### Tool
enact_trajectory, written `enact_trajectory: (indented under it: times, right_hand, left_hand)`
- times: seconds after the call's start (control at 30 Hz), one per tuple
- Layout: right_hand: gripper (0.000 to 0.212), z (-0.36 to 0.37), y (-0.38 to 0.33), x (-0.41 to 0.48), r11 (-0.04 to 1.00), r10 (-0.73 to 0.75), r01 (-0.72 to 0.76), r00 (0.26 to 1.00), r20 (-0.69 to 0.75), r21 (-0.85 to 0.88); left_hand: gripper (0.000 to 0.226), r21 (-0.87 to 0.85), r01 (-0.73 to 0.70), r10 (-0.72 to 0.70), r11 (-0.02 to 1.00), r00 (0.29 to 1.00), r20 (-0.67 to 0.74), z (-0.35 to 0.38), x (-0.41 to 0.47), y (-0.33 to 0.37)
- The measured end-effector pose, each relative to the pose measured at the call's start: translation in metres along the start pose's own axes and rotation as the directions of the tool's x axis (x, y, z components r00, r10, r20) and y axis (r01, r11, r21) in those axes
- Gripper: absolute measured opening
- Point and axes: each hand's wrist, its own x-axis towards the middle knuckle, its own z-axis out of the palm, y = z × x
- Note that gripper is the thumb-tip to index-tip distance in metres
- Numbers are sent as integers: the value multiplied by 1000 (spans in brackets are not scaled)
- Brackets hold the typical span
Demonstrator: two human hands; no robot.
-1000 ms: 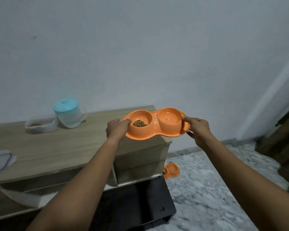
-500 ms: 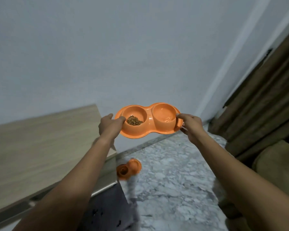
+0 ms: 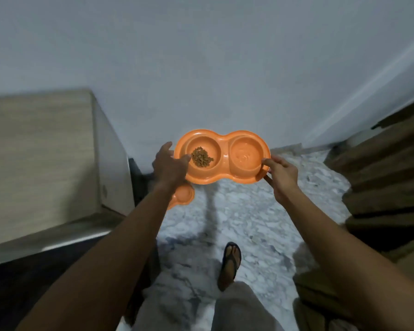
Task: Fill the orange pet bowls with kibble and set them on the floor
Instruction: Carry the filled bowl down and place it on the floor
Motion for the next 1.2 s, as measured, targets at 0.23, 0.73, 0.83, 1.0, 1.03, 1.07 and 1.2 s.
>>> enact_trajectory:
  times: [0.23, 0.73, 0.83, 1.0, 1.03, 1.07, 1.2]
  right_hand:
    - [30, 3, 108, 169, 979, 168, -158, 983, 72, -130]
    - [15, 54, 494, 464, 962, 203, -187, 977, 63, -201]
    - [28, 62, 548, 499, 961, 181, -169, 983, 34, -219]
    - [59, 70, 596, 537, 960, 158, -150, 987, 13, -237]
    - [60, 73, 599, 539, 960, 146, -140, 989, 9, -242]
    - [61, 75, 601, 541, 961, 133, -128, 991, 0, -245]
    - [46, 79, 604, 544, 950, 98, -97, 995, -10, -298]
  left_hand:
    - [58, -102, 214, -228, 971, 963, -146, 144, 76, -117]
    - [64, -245, 361, -403, 900, 903, -147, 379, 281, -499]
    - [66, -162, 349, -373, 923, 913, -162, 399, 308, -543]
    - [63, -13, 321, -317, 947, 927, -202, 428, 334, -571]
    - [62, 1, 317, -309, 949, 927, -210, 430, 337, -572]
    - [61, 11, 315, -305, 949, 927, -217, 433, 340, -573]
    - [56, 57, 309, -290, 949, 933, -214, 442, 345, -578]
